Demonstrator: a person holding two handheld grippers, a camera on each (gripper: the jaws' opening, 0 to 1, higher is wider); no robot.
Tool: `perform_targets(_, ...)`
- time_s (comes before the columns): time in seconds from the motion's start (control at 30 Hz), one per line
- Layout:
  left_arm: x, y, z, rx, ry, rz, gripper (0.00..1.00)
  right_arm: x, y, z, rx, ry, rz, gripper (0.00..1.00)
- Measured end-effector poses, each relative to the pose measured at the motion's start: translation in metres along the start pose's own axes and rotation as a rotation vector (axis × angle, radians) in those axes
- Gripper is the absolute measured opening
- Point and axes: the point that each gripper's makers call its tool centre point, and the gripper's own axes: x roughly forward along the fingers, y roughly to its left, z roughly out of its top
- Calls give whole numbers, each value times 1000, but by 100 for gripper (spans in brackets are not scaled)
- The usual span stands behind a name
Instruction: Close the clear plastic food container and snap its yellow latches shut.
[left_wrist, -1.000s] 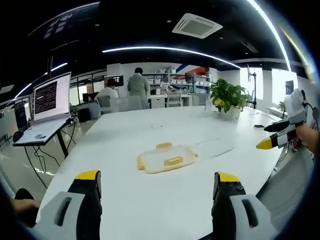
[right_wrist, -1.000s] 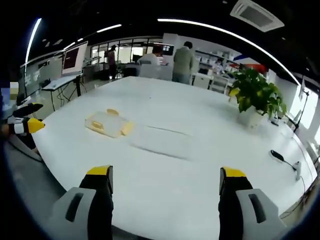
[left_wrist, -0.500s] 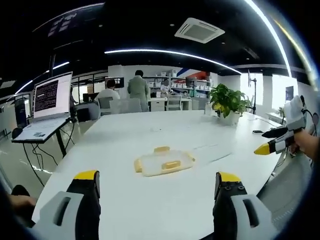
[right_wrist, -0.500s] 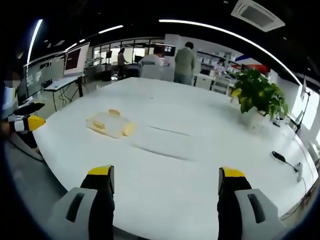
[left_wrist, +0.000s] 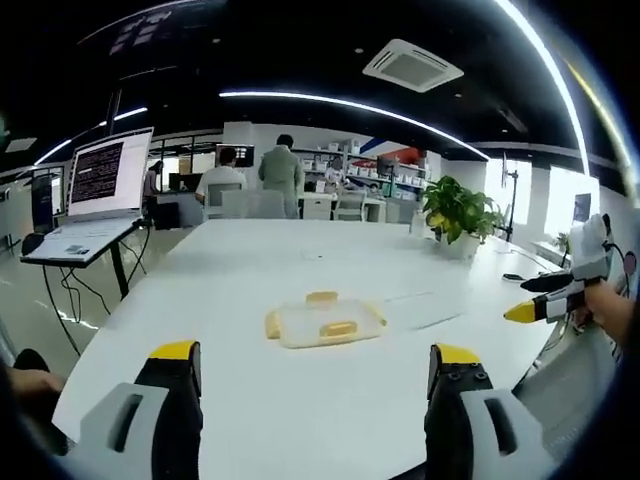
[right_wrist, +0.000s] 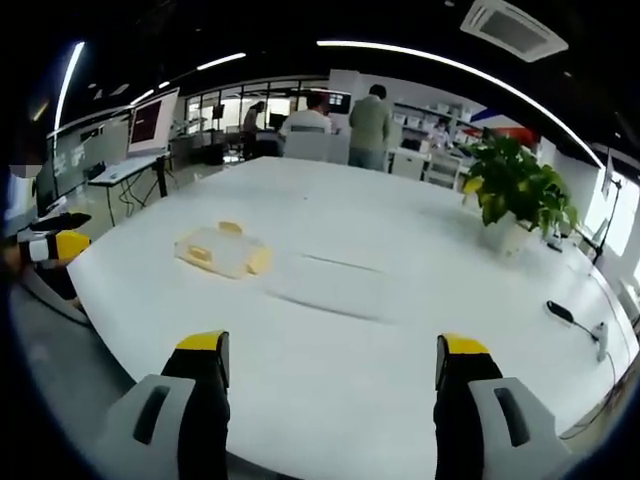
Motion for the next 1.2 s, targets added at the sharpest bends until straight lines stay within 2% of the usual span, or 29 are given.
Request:
perform_targets(0.17, -1, -1, 2, -5, -9, -6, 90, 0, 1, -1, 4, 6, 3, 83)
perform_targets(0.3, 0, 0, -4, 8, 24, 0, 91, 2, 3, -5, -5, 27, 13, 83)
perform_targets(0.4, 0, -2, -4, 6, 26, -14, 91, 2, 3, -5, 6, 30, 19, 83)
perform_targets(0.53, 1, -2, -13, 20, 92, -26, 94, 2, 7, 1, 1, 11, 40, 82)
perform_targets(0.57, 1, -5, -18, 26, 129, -53, 95, 2, 8, 2, -3, 13, 43, 82)
perform_targets(0.6, 0, -8, -18, 24, 137, -70, 96, 3, 10, 6, -13, 10, 52, 82)
perform_targets(0.63, -1, -14, -19, 62, 157, -126, 97, 4, 12, 11, -28, 1, 66, 82)
perform_targets(0.67, -1, -16, -17, 86, 155, -145, 97, 5, 13, 13, -37, -4, 70, 81)
perform_targets(0.7, 1, -12, -11, 94, 135, -125, 96, 8, 13, 20, -81, -25, 77, 81)
perform_targets(0.77, 5, -13, -3, 136, 102, -153, 95, 16, 14, 27, -128, -29, 85, 80)
perform_targets(0.9, 21, -2, 9, 146, 101, -163, 93, 35, 22, 38, -184, -26, 125, 80)
perform_targets(1.0, 36, 14, 21, 216, 85, -157, 90, 52, 29, 52, -268, -49, 143, 79)
perform_targets(1.2, 71, 47, 30, 328, 102, -108, 89, 87, 48, 72, -335, -66, 202, 78)
